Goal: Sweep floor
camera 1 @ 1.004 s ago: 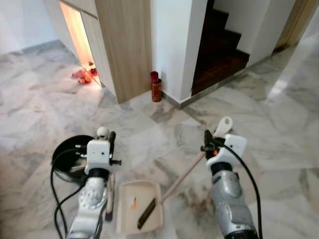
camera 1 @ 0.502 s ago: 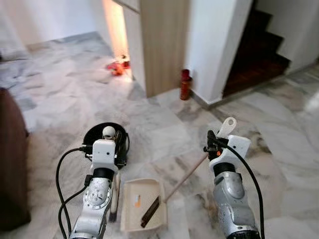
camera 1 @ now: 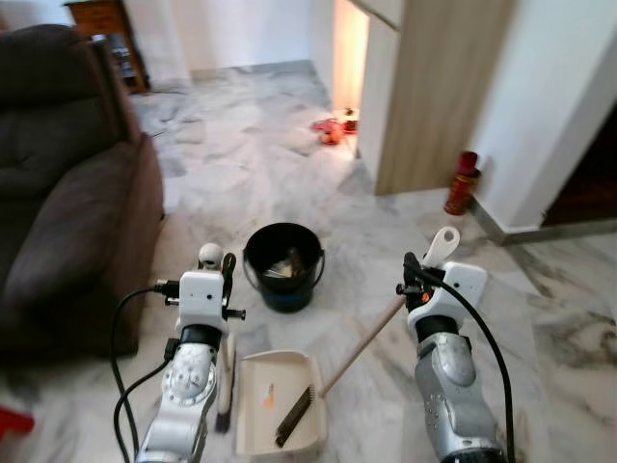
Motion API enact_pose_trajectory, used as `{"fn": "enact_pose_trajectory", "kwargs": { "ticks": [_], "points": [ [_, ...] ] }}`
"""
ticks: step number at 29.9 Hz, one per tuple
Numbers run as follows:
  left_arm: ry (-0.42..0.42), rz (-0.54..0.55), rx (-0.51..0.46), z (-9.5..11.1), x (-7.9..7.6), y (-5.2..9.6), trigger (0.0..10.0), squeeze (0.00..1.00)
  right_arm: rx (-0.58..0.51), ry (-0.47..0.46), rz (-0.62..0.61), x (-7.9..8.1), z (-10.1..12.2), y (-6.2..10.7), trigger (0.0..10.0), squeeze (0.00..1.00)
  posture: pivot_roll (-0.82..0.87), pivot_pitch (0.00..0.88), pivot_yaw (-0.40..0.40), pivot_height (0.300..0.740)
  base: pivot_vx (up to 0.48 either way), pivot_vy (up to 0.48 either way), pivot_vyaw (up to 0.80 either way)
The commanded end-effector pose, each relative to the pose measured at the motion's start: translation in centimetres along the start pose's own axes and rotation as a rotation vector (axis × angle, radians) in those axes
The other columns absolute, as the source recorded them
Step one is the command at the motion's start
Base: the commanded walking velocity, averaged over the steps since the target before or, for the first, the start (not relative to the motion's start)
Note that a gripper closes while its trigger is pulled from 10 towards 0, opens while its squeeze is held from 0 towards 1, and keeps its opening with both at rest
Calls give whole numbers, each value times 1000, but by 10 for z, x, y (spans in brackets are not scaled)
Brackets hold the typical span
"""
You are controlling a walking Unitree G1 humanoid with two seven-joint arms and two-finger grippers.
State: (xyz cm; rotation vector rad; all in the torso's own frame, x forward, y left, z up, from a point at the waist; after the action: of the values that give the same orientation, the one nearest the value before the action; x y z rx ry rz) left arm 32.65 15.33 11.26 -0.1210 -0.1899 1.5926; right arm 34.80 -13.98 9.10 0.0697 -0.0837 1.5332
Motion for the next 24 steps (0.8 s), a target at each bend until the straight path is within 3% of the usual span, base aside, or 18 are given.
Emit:
{"fn": "enact_pose_trajectory", "kwargs": {
  "ticks": [1,13,24],
  "points": [
    [-16,-4,-57,15,-2,-6,10000,0,-48,-36,-3,1,14,-4,10000,0,38,0,13,740,0,0,0],
    [-32,-3,-38,12,0,-6,10000,0,-56,-29,-4,1,16,-5,10000,0,43,0,15,740,0,0,0],
    [-45,3,-26,10,0,-6,10000,0,-66,-16,-3,2,17,-5,10000,0,45,0,13,740,326,0,0]
  ]
}}
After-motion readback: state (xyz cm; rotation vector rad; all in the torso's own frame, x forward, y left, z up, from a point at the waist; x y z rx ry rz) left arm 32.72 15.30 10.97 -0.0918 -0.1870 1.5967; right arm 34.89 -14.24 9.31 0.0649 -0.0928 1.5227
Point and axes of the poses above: a point about 5 cm out from each wrist's last joint towards the gripper, its own y axis pointing back from the gripper into the wrist, its own z axis along the axis of the wrist's last joint, x = y × z, the point moved 5 cm from there along -y, pointing out of the wrist towards the gripper, and after that the axes turned 5 degrees about y, right-handed, at the moved point
